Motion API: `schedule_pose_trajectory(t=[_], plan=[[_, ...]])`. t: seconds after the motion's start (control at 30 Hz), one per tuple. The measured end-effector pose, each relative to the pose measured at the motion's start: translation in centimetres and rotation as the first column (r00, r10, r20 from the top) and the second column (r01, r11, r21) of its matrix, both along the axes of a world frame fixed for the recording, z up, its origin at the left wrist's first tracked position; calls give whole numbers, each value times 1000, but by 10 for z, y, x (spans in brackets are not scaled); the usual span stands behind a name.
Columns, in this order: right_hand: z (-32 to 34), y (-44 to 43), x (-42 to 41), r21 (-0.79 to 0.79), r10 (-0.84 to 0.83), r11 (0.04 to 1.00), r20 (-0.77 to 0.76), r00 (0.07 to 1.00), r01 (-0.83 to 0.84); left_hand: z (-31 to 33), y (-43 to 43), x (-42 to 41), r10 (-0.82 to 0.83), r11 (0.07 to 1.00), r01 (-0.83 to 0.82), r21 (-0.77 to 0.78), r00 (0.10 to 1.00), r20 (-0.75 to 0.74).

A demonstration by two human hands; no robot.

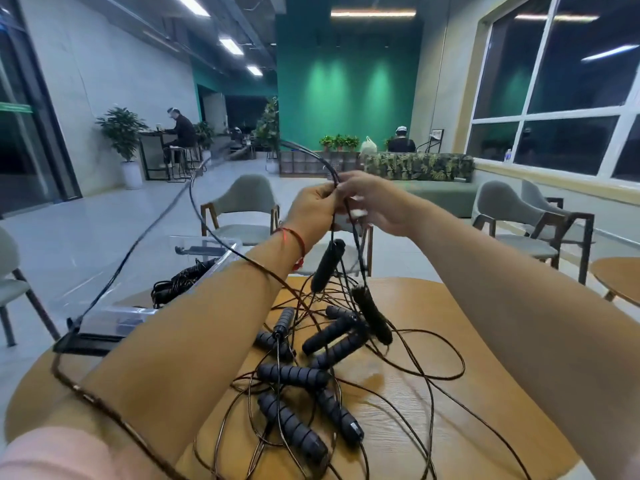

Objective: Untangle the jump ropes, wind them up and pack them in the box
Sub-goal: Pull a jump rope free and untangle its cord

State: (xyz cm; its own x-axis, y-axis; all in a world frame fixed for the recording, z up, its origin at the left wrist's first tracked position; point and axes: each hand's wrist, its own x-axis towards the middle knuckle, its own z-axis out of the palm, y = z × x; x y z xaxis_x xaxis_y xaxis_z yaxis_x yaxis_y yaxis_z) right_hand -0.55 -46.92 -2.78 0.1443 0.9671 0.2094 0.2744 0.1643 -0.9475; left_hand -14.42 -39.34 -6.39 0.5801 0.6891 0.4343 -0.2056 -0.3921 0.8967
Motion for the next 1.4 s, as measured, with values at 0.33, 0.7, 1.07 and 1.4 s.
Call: schedule_pose_trajectory(t=[0.33, 0.7, 1.07, 1.4], plan=[[-51, -12, 37, -214, 22, 973, 449, 893, 84, 21, 26, -8, 349, 929, -360, 86, 930, 118], [-69, -31, 57, -524, 283, 848, 574, 768, 79, 32, 43, -25, 434, 868, -455, 198, 889, 145], [-74, -23, 63, -266, -21, 953, 415, 909, 144, 41, 25, -17, 311, 929, -331, 167, 940, 138], [-27, -5, -24, -194, 116, 979, 292, 950, -60, 45, 7, 1, 205, 953, -219, 208, 975, 89]])
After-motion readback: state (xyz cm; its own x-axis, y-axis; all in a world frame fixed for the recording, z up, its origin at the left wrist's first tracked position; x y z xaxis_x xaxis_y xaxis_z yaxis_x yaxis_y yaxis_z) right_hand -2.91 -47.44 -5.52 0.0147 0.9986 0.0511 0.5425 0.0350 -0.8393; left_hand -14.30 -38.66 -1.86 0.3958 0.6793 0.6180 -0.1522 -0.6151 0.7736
